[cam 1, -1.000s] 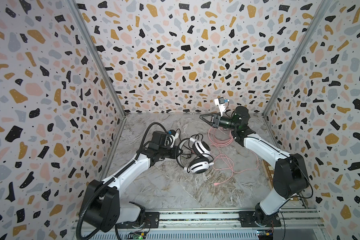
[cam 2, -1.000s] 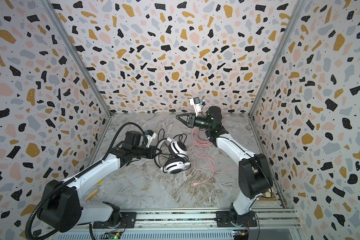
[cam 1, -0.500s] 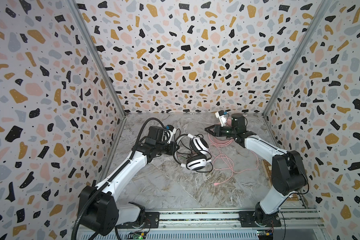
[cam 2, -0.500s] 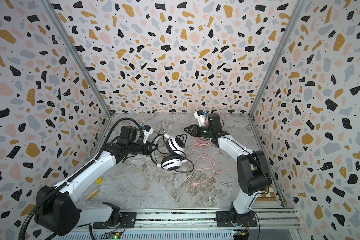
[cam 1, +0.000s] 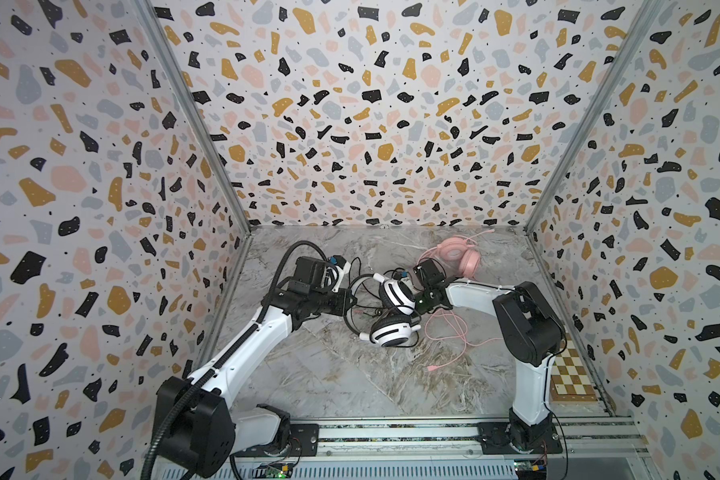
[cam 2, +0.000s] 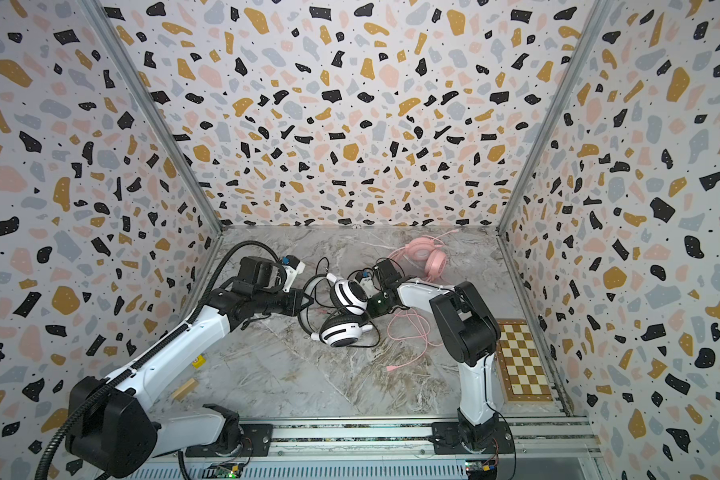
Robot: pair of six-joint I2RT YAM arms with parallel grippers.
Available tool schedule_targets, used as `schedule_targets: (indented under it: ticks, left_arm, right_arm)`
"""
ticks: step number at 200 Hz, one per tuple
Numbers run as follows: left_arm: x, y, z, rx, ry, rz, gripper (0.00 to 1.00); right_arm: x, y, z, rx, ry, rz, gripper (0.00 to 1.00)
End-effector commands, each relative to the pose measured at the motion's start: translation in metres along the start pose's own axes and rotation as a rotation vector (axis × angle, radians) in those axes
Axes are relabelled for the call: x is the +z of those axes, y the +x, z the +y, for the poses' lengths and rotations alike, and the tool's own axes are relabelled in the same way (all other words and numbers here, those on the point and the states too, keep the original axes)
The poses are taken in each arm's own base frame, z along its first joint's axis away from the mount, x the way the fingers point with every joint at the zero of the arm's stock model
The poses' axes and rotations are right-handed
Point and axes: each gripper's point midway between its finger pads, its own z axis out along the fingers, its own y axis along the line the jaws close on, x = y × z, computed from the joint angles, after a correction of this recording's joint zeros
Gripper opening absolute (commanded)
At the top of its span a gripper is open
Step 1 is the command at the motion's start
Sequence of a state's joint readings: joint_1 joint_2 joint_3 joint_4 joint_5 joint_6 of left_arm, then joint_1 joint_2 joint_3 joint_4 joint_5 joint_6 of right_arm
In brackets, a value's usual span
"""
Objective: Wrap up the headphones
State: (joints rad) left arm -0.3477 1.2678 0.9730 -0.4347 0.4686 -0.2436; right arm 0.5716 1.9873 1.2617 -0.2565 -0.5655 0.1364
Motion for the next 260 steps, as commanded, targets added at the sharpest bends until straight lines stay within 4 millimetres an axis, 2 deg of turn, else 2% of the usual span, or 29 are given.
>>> schedule_targets:
  ticks: [1,15,25,33,36,44,61,84,119,152,175,200,218,239,260]
  left_arm:
    - [-0.009,-0.019,-0.018,0.024,0.081,-0.070,0.00]
    - [-0.009,-0.018,-0.023,0.036,0.109,-0.062,0.00]
    - [-0.009,-0.016,-0.024,0.040,0.120,-0.054,0.00]
    - [-0.009,-0.013,-0.025,0.043,0.122,-0.045,0.00]
    - [-0.009,-0.013,-0.025,0.048,0.122,-0.044,0.00]
    - [-0.009,-0.009,-0.024,0.056,0.119,-0.029,0.00]
    - [-0.009,0.001,-0.023,0.067,0.115,0.003,0.00]
    - [-0.007,0.014,-0.025,0.074,0.143,0.030,0.00]
    - [0.003,0.039,-0.023,0.081,0.143,0.084,0.00]
    - [0.018,0.055,-0.031,0.091,0.155,0.132,0.00]
    - [0.028,0.066,-0.020,0.071,0.097,0.175,0.00]
    - [0.036,0.070,-0.008,0.030,0.048,0.182,0.00]
    - [0.042,0.072,0.003,0.002,0.001,0.185,0.00]
    - [0.049,0.074,0.016,-0.021,-0.064,0.202,0.00]
    - [0.055,0.075,0.034,-0.040,-0.153,0.218,0.00]
  right_arm:
    - [0.001,-0.003,-0.016,-0.050,0.144,0.026,0.62]
    - [0.004,-0.005,-0.020,-0.041,0.153,0.016,0.46]
    - [0.005,-0.008,-0.022,-0.035,0.154,0.008,0.40]
    - [0.003,-0.015,-0.021,-0.024,0.135,-0.011,0.31]
    - [0.000,-0.019,-0.020,-0.016,0.122,-0.025,0.25]
    - [-0.007,-0.027,-0.020,0.006,0.086,-0.056,0.16]
    - [-0.027,-0.053,-0.013,0.027,-0.011,-0.143,0.08]
    - [-0.066,-0.092,-0.002,0.014,-0.093,-0.251,0.05]
    - [-0.122,-0.152,0.027,-0.047,-0.177,-0.388,0.05]
    - [-0.152,-0.199,0.045,-0.094,-0.180,-0.474,0.05]
    - [-0.181,-0.224,0.064,-0.135,-0.186,-0.538,0.05]
    - [-0.220,-0.239,0.086,-0.181,-0.206,-0.608,0.06]
    - [-0.250,-0.242,0.113,-0.226,-0.237,-0.663,0.06]
    - [-0.269,-0.237,0.140,-0.272,-0.276,-0.688,0.07]
    - [-0.278,-0.225,0.161,-0.304,-0.295,-0.707,0.08]
